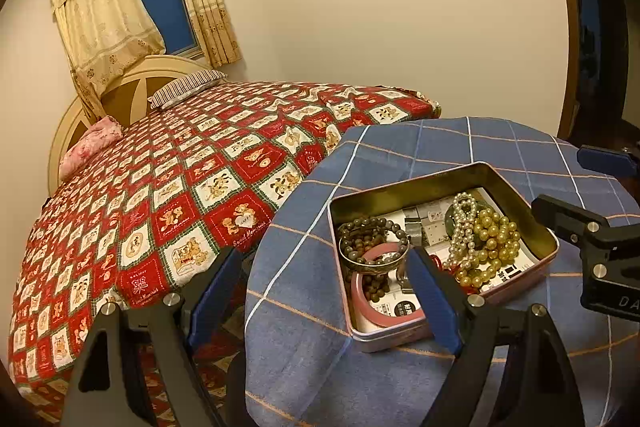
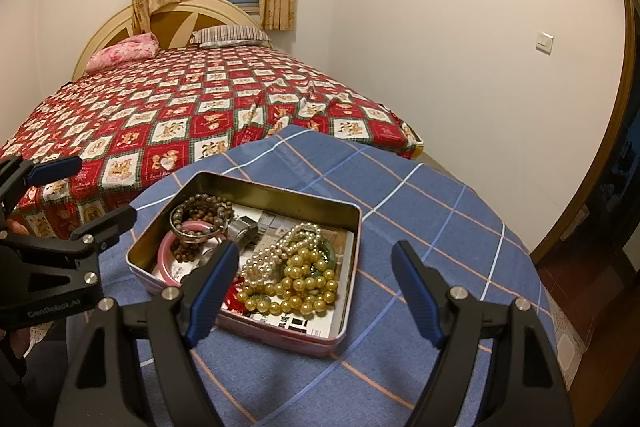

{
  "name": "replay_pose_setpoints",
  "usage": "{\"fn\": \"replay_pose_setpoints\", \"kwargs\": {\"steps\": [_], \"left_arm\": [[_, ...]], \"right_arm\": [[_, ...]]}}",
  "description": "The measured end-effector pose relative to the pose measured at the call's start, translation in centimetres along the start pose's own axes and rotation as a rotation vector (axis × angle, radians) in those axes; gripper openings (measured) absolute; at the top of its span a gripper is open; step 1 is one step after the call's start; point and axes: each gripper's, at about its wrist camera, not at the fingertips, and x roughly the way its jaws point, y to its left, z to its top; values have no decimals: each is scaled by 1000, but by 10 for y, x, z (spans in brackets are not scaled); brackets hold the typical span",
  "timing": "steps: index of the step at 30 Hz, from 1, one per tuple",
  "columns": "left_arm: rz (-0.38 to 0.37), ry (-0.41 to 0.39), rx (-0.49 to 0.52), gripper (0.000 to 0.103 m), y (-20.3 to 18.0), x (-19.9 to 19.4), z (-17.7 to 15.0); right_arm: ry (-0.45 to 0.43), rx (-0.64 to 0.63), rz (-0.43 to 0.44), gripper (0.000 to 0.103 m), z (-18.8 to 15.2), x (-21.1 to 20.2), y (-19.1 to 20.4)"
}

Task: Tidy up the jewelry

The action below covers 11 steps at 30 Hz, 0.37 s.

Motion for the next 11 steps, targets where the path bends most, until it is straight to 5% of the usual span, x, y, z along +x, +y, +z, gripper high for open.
{"fn": "replay_pose_setpoints", "kwargs": {"steps": [11], "left_arm": [[1, -30, 9, 84, -3, -2, -3]], "right_arm": [[7, 2, -6, 82, -4, 2, -2]]}}
